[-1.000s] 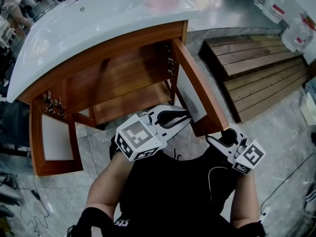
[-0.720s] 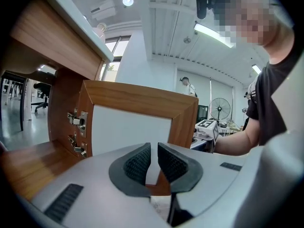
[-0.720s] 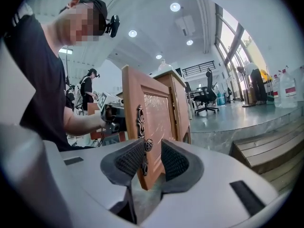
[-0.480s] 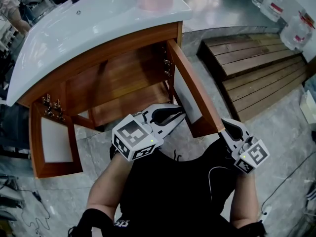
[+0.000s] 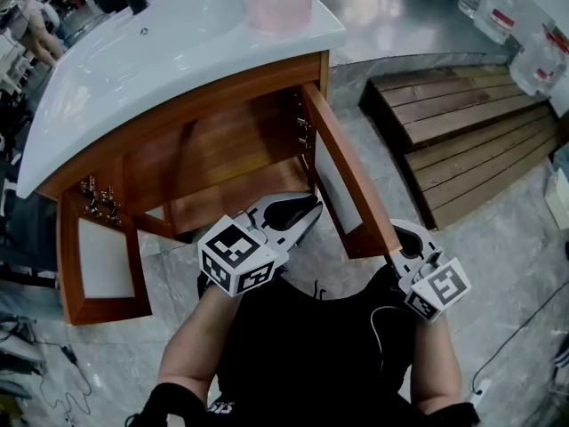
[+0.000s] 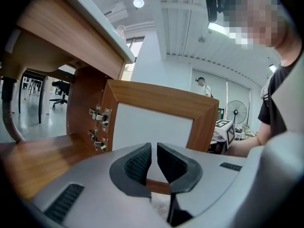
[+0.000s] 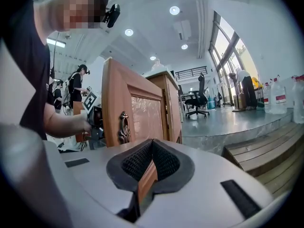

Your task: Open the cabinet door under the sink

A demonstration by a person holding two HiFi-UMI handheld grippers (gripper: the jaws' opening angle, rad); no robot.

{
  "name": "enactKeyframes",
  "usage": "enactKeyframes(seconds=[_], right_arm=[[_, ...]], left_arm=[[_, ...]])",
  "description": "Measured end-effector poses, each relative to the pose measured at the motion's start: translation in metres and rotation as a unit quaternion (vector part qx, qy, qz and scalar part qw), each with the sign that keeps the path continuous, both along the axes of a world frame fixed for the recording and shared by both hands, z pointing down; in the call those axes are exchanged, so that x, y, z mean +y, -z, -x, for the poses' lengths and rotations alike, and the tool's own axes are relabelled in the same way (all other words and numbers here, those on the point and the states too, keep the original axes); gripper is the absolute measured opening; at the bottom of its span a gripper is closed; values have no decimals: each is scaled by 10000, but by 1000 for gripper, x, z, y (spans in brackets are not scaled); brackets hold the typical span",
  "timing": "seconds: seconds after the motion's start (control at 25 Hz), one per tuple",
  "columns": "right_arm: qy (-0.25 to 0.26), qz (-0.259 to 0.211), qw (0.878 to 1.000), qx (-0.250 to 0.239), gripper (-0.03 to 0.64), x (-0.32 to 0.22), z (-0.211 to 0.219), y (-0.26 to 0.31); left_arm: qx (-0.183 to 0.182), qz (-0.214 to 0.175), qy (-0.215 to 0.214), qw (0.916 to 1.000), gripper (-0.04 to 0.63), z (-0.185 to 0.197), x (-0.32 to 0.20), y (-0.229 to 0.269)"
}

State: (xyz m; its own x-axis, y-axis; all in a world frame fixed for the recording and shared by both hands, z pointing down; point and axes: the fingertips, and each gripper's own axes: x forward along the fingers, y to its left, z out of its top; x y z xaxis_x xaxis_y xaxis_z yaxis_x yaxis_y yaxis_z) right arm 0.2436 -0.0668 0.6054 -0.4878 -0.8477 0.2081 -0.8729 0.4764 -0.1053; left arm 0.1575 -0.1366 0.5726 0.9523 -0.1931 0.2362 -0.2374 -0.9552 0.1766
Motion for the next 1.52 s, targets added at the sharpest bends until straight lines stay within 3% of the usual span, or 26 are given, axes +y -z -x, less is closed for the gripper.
enactKeyframes(seconds=[0.28, 0.56, 0.68, 0.88, 1.04, 1.16, 1.32, 1.52], right_arm=[[-296, -56, 9995, -84, 15, -8, -7, -3], [-517, -88, 9980, -341, 15, -27, -18, 3], [-591, -77, 9975, -368, 15, -40, -17, -5], [-1290, -17, 9913, -250, 14, -55, -33, 17], [-1406, 353, 9894, -103, 14, -49, -42, 74], [-1448, 583, 9877, 21, 12, -42, -46, 130], [-1106, 663, 9916, -37, 12, -33, -16, 221], [-625, 718, 9954, -133, 12, -11, 27, 332]], left_arm=[[88, -49, 778, 9969, 44, 11, -24, 4], [124, -494, 1166, 9919, 40, 22, -48, 20], [126, -479, 1271, 9907, 40, 24, -59, 11], [-138, -270, 1674, 9854, 37, 35, -72, 15], [-607, -322, 1655, 9838, 37, 38, -59, 66], [-766, -135, 1697, 9824, 35, 46, -45, 118], [-887, 109, 1930, 9771, 35, 65, -30, 197], [-950, 68, 2043, 9743, 35, 77, -1, 310]])
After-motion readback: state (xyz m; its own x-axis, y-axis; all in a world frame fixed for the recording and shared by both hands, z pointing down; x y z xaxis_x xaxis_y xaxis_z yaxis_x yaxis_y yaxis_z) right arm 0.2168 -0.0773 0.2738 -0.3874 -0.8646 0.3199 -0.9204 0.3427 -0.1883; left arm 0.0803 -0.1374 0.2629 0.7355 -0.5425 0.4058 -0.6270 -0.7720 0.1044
